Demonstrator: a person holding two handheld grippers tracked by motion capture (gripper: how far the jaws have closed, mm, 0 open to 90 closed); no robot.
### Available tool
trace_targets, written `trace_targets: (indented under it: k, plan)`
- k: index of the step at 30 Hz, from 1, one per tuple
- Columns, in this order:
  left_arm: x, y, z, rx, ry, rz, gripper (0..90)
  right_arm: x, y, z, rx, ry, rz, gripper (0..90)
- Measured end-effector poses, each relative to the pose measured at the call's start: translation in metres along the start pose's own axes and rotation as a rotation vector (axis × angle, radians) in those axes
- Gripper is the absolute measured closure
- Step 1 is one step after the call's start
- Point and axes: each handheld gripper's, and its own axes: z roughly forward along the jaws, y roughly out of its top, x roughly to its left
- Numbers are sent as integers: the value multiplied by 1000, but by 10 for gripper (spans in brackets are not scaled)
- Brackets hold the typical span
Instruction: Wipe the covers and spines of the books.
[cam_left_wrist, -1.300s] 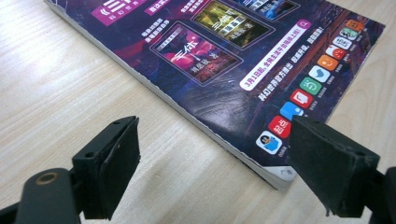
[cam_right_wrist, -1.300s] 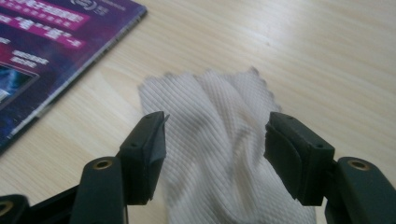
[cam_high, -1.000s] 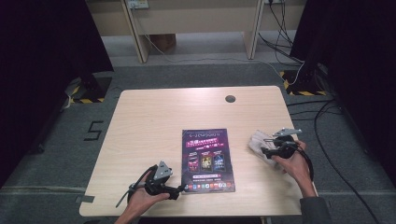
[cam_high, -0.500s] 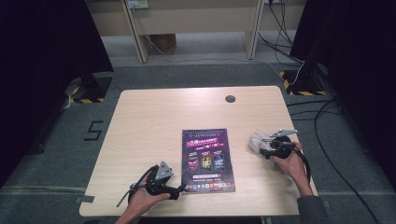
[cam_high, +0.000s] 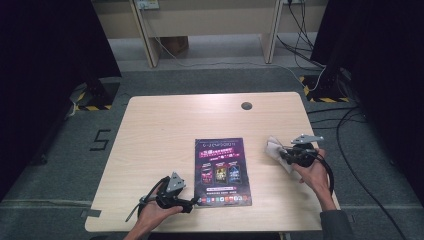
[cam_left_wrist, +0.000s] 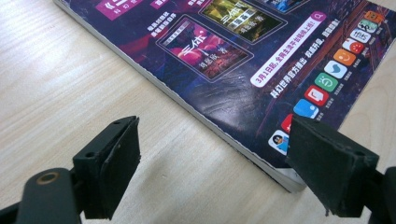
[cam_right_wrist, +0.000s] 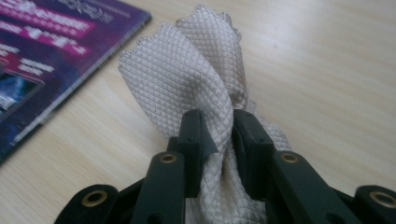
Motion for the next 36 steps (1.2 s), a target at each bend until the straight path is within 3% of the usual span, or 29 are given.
trace_targets:
  k: [6, 11, 18, 26, 36]
  plan:
    - [-3, 2, 4, 3, 3, 10, 173, 16, 16, -6, -48, 20, -34, 743]
    - [-5, 2, 8, 26, 11, 28, 188, 34, 32, 2, -60, 54, -75, 743]
    - [-6, 2, 9, 35, 18, 36, 199, 58, 55, 26, -47, 96, -129, 743]
    - [-7, 1, 10, 44, 20, 24, 200, 82, 77, 61, -8, 112, -169, 740]
    - [-7, 2, 10, 46, 25, 30, 198, 92, 81, 94, 48, 112, -175, 739]
